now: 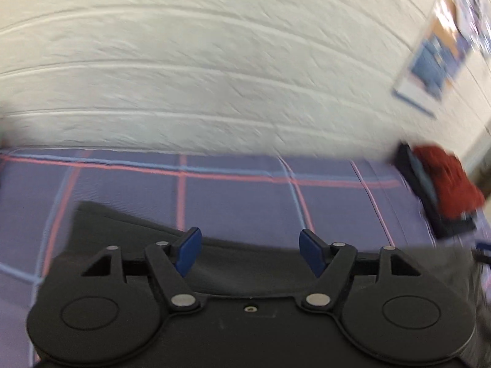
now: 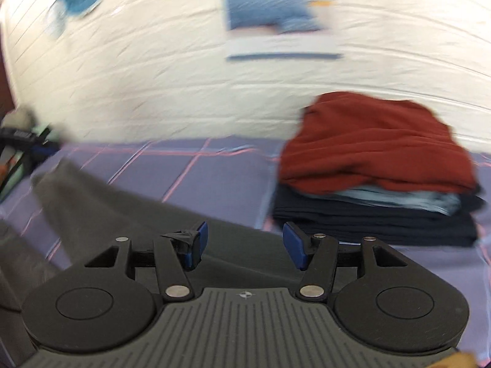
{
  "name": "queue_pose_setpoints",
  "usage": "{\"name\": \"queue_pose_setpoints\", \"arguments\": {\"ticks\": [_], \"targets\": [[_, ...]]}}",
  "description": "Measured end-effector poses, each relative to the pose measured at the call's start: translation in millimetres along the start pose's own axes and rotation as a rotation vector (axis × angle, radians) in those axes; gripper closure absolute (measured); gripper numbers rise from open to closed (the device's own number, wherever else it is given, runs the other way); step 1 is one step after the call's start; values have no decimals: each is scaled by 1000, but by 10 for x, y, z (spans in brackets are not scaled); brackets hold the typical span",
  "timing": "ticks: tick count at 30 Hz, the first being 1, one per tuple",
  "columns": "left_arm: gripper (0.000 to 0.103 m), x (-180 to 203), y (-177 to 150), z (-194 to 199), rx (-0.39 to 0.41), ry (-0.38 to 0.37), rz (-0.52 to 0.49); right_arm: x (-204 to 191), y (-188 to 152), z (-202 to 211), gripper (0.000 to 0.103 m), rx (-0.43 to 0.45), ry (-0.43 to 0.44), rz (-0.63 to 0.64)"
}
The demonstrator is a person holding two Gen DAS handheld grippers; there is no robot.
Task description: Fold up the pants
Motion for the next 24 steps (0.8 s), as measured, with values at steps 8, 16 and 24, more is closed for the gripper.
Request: {"name": "queue_pose_setpoints", "arguments": {"ticks": [8,16,24], "targets": [[0,373,-123,-657,-174,-135,-186,-31,9,-597,11,-117,96,33],[0,636,-165,-919,-267,-250,-365,-35,-7,-838,8,-174,196,95],[0,821,-232,-1130,-257,-181,-518,28,-4,-995,5,-168,211,73]]}}
Point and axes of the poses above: each gripper's, at about its wrist camera, not at the fingertips, and z roughly against the way its jaws point, x to its right, y to its top, the point moved 5 cm from there along -z, roughly the way its jaws point, and after that the axes turned 1 degree about -y, right-handed, at the moved point
